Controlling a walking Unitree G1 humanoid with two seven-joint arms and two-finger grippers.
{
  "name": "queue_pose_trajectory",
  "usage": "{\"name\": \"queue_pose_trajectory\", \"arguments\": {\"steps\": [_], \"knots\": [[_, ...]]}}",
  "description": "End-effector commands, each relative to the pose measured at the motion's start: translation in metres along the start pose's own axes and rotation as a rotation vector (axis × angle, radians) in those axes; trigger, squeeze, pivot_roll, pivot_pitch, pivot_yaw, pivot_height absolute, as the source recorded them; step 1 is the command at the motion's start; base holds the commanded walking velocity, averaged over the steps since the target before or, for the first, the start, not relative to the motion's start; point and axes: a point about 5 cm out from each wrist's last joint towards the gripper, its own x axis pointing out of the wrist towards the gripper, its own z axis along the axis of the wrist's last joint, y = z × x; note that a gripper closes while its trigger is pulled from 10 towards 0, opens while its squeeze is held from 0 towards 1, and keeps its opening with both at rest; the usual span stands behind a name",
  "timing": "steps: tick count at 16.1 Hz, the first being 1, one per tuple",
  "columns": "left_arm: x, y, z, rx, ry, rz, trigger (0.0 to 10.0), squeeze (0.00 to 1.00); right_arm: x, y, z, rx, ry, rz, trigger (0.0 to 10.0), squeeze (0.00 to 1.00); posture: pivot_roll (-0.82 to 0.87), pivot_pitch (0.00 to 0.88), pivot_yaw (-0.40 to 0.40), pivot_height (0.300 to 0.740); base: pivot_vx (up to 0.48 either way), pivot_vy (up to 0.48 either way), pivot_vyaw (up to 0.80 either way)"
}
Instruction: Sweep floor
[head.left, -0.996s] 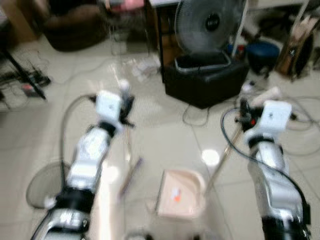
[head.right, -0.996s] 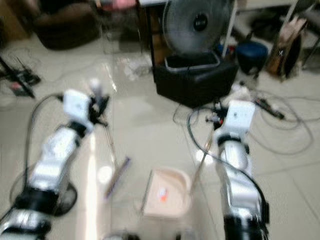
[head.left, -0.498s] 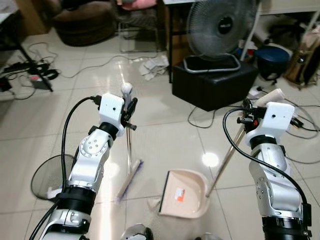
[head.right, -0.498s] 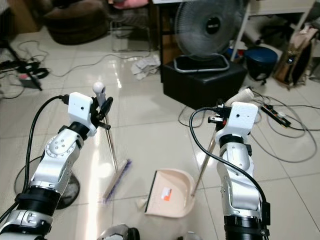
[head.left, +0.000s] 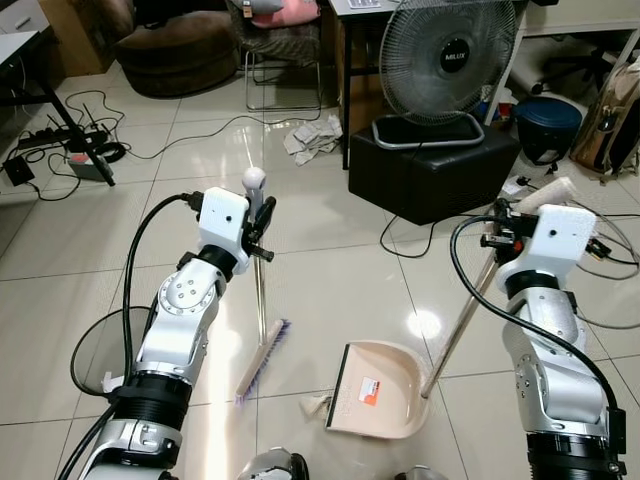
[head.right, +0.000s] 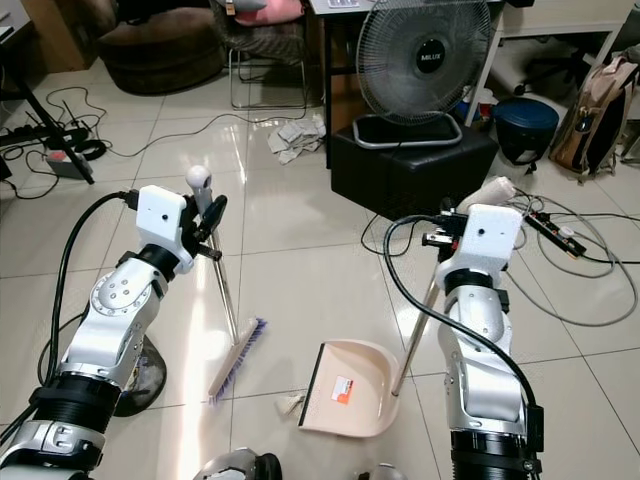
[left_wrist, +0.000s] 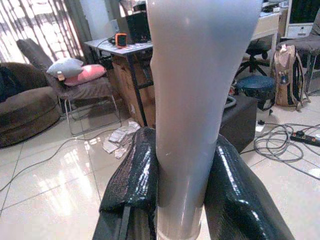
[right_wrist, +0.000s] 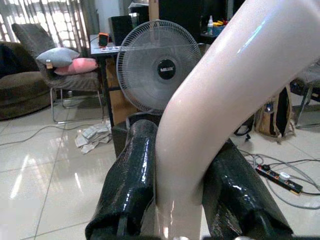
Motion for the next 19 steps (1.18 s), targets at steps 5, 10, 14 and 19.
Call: {"name": "queue_pose_trajectory", "arguments": {"steps": [5, 10, 14, 19], "knots": [[0.008, 0.006, 0.005, 0.004, -0.012, 0.051, 10.0, 0.00, 0.009, 0.000, 0.005, -0.102, -0.055, 0.022, 10.0, 0.00, 0.04, 0.099, 0.067, 0.740, 0.000, 0.000, 0.00], [0.012, 0.015, 0.003, -0.022, -0.018, 0.163, 10.0, 0.00, 0.024, -0.002, -0.008, -0.202, -0.067, 0.073, 10.0, 0.00, 0.05, 0.127, 0.045, 0.740, 0.000, 0.000, 0.00], [0.009, 0.025, -0.006, 0.023, -0.002, 0.216, 10.0, 0.00, 0.037, 0.007, -0.019, -0.204, -0.108, 0.123, 10.0, 0.00, 0.06, 0.196, 0.038, 0.740, 0.000, 0.000, 0.00], [0.012, 0.022, -0.008, 0.032, -0.019, 0.233, 10.0, 0.00, 0.036, 0.022, -0.027, -0.224, -0.180, 0.188, 10.0, 0.00, 0.11, 0.301, 0.028, 0.740, 0.000, 0.000, 0.00]]}}
